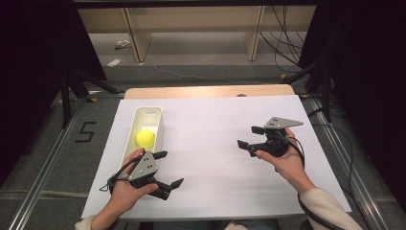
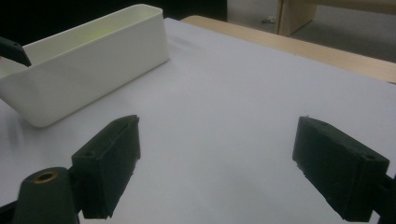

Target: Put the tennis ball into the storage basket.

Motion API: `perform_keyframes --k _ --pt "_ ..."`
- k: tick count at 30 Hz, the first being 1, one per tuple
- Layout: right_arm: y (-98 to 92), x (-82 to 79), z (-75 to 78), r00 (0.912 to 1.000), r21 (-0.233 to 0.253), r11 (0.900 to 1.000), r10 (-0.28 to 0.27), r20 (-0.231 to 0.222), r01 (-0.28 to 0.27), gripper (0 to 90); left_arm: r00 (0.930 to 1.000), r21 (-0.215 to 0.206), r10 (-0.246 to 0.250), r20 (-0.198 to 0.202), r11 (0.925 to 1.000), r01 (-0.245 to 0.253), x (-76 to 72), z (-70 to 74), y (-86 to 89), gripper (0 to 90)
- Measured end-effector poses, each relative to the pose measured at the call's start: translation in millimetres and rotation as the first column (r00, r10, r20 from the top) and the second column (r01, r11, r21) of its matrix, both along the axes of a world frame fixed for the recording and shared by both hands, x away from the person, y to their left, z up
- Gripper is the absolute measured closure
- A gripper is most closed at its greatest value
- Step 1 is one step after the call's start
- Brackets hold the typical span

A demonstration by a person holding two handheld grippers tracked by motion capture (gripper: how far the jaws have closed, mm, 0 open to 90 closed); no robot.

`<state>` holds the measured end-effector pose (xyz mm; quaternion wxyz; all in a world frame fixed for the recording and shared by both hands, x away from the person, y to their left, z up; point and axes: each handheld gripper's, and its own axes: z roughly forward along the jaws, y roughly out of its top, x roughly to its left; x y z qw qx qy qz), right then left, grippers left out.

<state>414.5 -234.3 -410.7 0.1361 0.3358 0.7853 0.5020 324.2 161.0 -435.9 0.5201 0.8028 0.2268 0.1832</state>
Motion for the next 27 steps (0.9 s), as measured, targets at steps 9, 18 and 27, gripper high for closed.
perform_keyframes --k 9,18,27 --pt "-20.6 -15.9 -5.3 0.9993 0.005 0.999 -0.036 -0.002 0.036 15.7 1.0 0.0 0.007 -0.001 1.0 -0.007 0.4 -0.2 0.6 0.0" --pt "-32.6 -30.0 -8.3 0.9981 0.02 0.998 -0.061 0.006 0.061 15.6 0.9999 -0.006 0.012 0.002 0.9999 -0.012 0.7 0.6 1.7 0.0" --pt "-34.6 -32.8 -11.5 0.998 0.022 0.998 -0.063 -0.001 0.063 15.6 1.0 -0.006 0.007 0.004 1.0 -0.007 0.6 1.2 0.9 0.0"
